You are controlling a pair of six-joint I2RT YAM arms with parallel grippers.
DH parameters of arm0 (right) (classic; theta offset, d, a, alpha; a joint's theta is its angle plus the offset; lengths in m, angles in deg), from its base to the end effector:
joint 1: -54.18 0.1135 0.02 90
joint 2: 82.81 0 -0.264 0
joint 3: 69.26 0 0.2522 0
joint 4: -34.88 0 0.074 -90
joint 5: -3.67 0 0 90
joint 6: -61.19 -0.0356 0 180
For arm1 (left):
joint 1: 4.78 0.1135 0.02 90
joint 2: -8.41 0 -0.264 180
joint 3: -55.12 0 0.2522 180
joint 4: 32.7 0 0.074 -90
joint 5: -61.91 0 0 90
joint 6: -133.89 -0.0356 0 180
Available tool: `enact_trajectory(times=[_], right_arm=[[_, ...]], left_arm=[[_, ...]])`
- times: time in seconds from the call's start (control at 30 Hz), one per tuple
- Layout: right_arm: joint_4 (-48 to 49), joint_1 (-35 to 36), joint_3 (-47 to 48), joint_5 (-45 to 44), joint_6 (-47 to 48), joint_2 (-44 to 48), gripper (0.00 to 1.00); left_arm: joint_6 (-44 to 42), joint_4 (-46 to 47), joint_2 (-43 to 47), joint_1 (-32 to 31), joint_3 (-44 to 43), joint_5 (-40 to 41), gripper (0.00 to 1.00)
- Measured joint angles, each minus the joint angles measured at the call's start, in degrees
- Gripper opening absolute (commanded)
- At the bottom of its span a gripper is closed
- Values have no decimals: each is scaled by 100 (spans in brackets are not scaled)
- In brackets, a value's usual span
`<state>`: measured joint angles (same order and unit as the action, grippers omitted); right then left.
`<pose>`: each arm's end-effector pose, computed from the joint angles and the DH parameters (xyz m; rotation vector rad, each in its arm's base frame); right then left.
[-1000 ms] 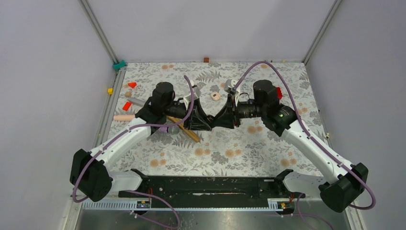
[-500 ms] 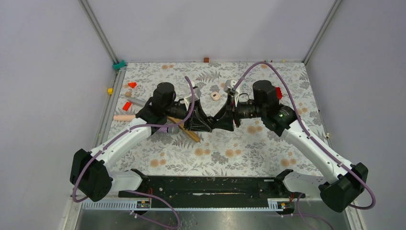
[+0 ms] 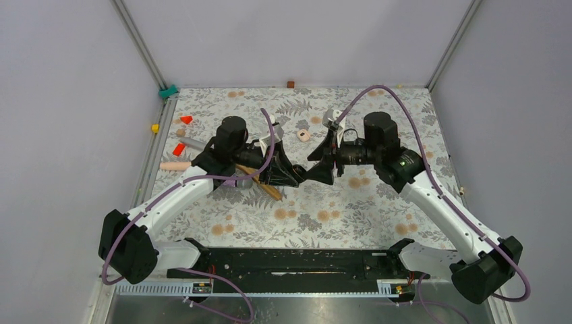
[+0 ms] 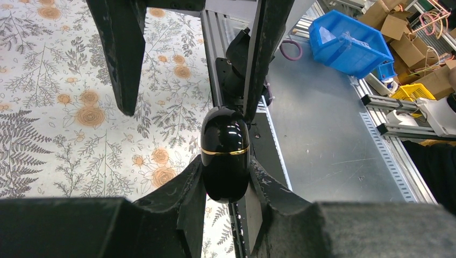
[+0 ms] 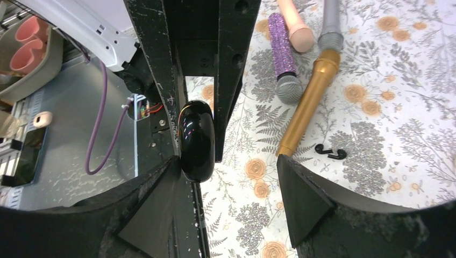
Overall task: Insert the wireless bluetooth earbuds into the charging case
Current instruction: Pick up the charging case at the center of the board, then open the charging case.
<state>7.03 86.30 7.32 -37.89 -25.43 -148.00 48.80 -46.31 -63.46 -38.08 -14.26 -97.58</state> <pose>0.1976 0.1555 0.3753 -1.1303 1.5371 1.1235 0.2098 -0.1777 0.3295 1.2977 1.4541 -1.5579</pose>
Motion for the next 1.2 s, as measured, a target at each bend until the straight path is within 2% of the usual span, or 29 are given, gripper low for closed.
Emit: enact_trajectory(times=[0.23,0.37,0.57,1.2], right_arm=[[-26,-87,0,-328,90,251,75],[-31,-105,0,-225,79,280,84],[-20,-109,0,57,-4,278,85],[85,-98,0,0,-162,-9,85]], left_arm=[[-13,-2,0,0,0,-26,0],[-13,-2,0,0,0,-55,0],[-13,-2,0,0,0,-66,0],[-39,-24,0,2,0,-81,0]])
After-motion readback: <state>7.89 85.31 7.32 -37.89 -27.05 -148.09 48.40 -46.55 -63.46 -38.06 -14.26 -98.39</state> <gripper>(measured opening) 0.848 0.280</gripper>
